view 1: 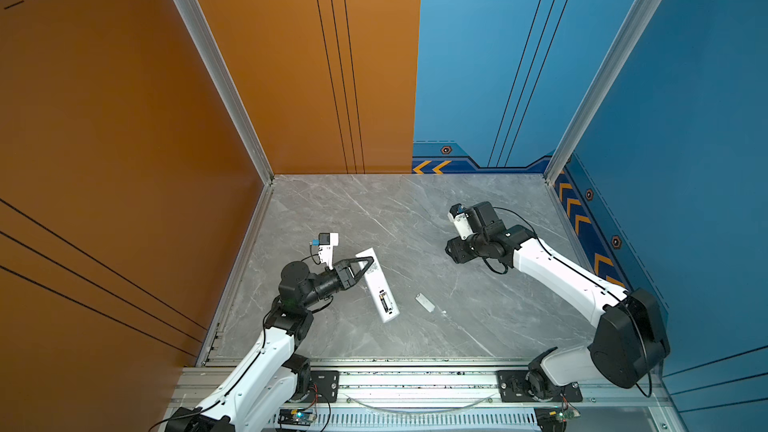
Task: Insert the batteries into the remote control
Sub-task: 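Lift the right gripper off the remote and move it toward the loose battery, then lower the open right gripper around the black-and-gold AA battery on the table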
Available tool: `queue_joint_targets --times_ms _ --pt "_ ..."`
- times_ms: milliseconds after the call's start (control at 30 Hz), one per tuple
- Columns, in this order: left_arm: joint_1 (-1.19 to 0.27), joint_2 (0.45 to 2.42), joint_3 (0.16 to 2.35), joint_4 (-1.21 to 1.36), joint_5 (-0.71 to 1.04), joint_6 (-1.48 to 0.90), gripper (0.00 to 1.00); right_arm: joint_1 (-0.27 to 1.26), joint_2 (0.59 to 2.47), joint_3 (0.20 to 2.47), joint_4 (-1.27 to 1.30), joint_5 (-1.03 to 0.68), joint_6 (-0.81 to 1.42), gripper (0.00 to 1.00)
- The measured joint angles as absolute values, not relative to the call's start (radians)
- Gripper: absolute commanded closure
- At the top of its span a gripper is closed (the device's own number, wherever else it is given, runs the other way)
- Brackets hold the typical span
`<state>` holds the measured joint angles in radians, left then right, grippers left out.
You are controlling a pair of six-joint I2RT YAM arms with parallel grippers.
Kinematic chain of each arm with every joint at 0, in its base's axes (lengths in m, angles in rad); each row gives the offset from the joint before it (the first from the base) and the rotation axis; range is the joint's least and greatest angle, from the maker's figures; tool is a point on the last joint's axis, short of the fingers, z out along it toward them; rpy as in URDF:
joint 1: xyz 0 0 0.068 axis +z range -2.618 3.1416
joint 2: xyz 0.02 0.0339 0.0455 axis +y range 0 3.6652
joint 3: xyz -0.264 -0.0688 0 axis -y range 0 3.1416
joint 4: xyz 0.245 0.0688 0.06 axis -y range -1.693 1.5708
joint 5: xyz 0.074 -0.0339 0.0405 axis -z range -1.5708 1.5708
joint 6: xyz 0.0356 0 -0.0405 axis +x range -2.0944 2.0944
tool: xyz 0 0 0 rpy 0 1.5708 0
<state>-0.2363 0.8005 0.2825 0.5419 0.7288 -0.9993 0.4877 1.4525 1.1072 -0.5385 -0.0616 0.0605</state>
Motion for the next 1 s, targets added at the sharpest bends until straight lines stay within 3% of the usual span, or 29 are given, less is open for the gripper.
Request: queue_joint_targets --times_ms 367,833,1000 --pt "-0.233 0.801 0.282 0.537 0.710 -0.999 1.00 0.423 1.487 1.070 -0.537 -0.088 0.061 0.31" --pt "-0.197 0.785 0.282 0.446 0.696 -0.968 1.00 0.398 1.623 1.070 -0.497 -0.130 0.087 0.34" --pt "-0.188 0.785 0.282 0.440 0.696 -0.965 1.00 0.398 1.682 1.073 -0.480 -0.135 0.091 0.40"
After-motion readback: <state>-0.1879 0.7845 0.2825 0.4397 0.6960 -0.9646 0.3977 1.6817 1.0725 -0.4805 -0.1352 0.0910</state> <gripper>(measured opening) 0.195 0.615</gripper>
